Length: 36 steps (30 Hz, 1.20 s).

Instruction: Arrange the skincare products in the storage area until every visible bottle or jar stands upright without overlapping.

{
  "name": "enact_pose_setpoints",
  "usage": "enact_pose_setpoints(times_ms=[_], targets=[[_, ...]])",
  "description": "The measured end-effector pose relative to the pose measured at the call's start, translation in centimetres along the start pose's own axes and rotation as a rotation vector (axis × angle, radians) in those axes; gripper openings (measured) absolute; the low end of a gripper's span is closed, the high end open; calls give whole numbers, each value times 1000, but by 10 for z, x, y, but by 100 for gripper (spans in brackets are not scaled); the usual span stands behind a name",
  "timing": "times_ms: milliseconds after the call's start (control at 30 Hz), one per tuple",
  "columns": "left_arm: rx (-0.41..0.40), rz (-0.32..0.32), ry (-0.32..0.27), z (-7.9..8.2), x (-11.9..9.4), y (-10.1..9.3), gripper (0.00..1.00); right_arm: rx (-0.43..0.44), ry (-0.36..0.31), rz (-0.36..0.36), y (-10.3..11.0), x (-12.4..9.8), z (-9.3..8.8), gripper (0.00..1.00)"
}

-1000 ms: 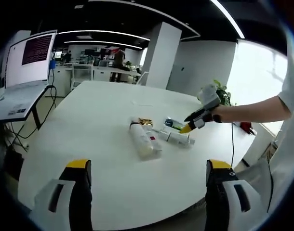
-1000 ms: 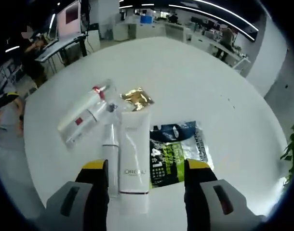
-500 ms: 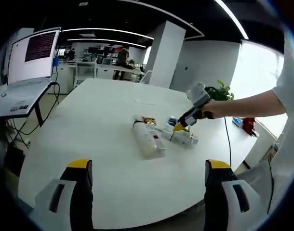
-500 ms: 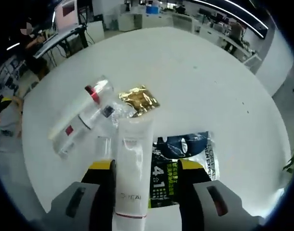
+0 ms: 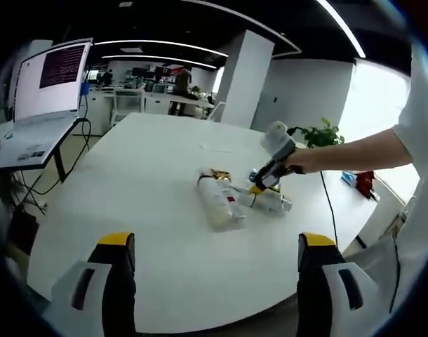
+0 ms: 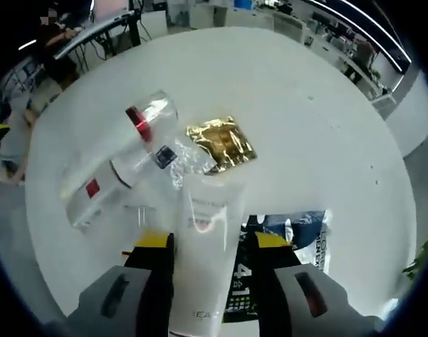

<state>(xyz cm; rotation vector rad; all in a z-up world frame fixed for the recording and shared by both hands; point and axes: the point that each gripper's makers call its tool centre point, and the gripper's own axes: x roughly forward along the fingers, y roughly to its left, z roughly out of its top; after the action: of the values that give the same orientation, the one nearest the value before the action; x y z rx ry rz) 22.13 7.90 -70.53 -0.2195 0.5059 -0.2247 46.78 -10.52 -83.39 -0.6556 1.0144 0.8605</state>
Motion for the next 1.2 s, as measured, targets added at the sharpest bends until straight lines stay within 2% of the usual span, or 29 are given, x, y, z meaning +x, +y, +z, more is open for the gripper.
enact_pose_setpoints(times_ms=[133, 500, 700, 900, 967, 1033, 1133, 1200], targets=[[-7, 6, -4, 0, 0, 2, 89, 27, -14, 20, 3, 1, 3, 37], [2, 3, 8, 0, 1, 0, 88, 52, -43, 30, 6, -2, 2, 33], [-1, 3, -4, 1, 1, 0, 88, 73, -56, 27, 2, -2, 2, 32], [1, 4, -16, 2, 0, 0, 88, 58, -80, -2, 2, -13, 2, 32], [3, 2, -20, 3, 0, 0, 88, 59, -95, -12, 6, -24, 3, 32], [5, -1, -23, 3, 0, 0, 88, 63, -114, -26, 3, -22, 4, 32], [11, -6, -26, 4, -1, -2, 88, 62, -142, -41, 0, -37, 4, 32], [15, -9, -27, 4, -1, -2, 88, 65, -160, -56, -5, -39, 5, 32]])
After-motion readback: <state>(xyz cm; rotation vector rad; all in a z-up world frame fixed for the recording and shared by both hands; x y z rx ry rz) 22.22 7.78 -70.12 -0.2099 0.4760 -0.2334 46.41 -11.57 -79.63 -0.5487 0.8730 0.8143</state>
